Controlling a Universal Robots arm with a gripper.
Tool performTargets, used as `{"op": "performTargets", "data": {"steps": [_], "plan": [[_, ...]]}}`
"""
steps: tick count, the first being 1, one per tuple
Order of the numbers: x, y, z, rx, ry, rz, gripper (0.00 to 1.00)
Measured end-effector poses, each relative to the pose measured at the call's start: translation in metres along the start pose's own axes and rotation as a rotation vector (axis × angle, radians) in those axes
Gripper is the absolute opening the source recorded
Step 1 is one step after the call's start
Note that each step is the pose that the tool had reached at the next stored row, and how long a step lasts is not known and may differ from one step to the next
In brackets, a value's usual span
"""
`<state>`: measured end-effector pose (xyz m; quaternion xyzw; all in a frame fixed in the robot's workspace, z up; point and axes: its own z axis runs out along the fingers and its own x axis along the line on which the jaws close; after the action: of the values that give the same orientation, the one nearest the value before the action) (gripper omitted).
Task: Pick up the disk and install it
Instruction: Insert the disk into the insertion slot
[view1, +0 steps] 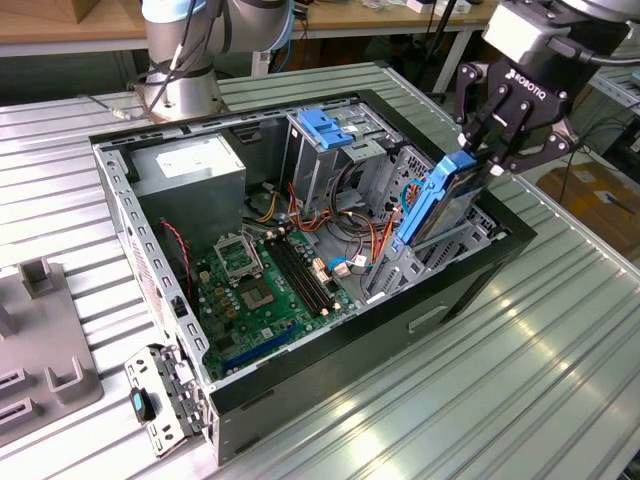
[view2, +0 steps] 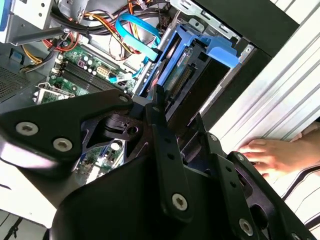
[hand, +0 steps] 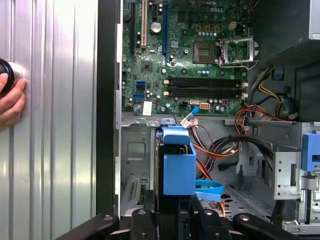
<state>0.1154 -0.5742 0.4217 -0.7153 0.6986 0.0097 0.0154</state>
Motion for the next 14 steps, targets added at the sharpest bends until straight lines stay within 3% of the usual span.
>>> {"op": "performTargets", "data": {"steps": [9,14], "plan": [[0.0007,0.0002,0.0212,0.0001,0.0,0.0,0.35],[0.0008,0.0002,0.0222,0.0,0.0001,0.0,0.35]]}}
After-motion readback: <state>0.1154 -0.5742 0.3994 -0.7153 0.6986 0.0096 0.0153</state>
